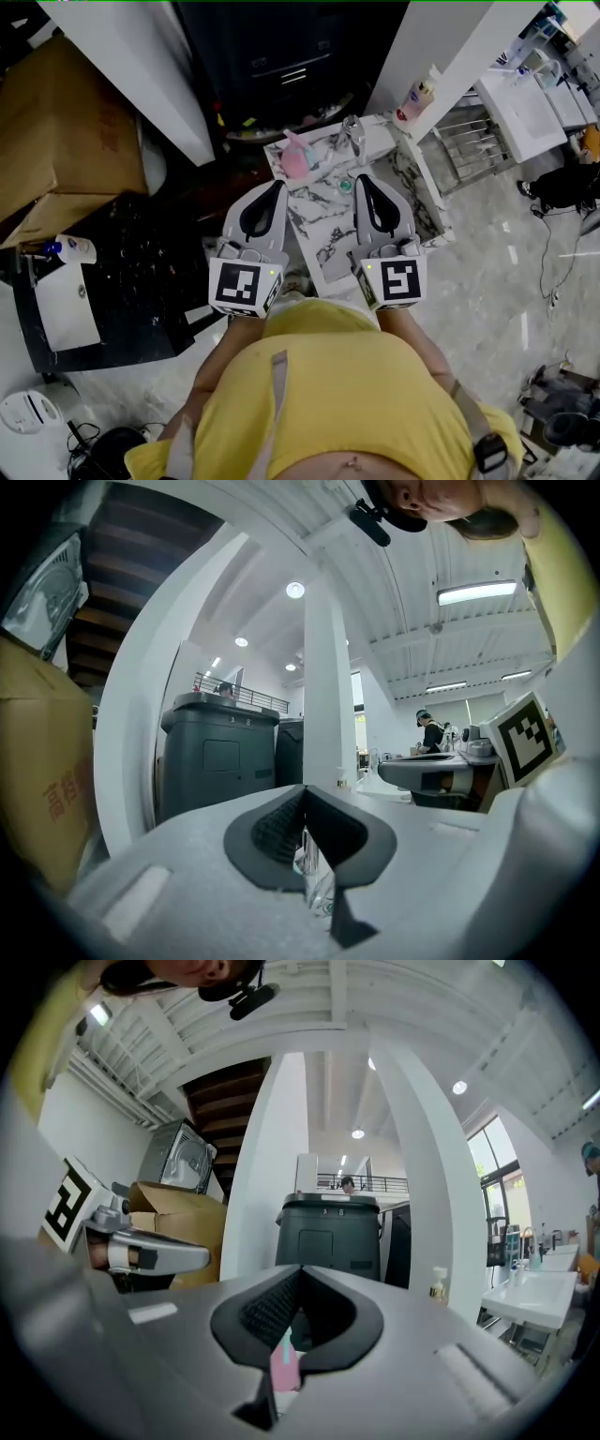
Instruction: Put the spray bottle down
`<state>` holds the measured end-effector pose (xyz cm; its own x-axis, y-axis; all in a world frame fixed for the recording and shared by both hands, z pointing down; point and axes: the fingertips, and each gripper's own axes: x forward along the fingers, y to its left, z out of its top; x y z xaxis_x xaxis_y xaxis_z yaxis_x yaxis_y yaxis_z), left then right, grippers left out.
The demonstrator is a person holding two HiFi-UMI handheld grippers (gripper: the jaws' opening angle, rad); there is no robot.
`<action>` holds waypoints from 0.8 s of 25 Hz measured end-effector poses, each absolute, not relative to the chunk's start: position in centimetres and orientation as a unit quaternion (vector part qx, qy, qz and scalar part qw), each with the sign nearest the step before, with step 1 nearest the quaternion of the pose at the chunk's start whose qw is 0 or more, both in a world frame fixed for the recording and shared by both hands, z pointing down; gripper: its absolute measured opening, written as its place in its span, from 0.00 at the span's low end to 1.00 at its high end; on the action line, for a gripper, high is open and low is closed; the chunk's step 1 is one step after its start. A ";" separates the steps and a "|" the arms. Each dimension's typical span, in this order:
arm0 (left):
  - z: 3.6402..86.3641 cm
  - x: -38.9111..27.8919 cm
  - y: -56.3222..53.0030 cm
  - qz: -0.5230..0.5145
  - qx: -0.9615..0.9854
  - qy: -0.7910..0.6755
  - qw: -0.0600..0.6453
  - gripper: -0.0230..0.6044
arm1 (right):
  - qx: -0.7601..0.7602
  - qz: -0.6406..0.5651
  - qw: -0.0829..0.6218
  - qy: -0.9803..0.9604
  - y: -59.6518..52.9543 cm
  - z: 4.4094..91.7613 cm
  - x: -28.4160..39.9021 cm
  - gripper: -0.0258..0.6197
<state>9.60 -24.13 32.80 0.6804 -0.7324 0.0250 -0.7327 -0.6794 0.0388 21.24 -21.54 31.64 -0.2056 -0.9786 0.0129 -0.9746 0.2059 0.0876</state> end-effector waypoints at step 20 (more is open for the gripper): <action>31.9 8.8 -23.1 0.005 0.913 -0.406 0.024 0.04 | 0.613 -0.037 0.018 -0.789 -21.0 30.9 19.2 0.04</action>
<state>8.85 -23.12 31.87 0.6699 -0.7419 0.0285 -0.7424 -0.6688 0.0407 19.16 -20.99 30.91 -0.2486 -0.9685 -0.0174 -0.9659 0.2465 0.0796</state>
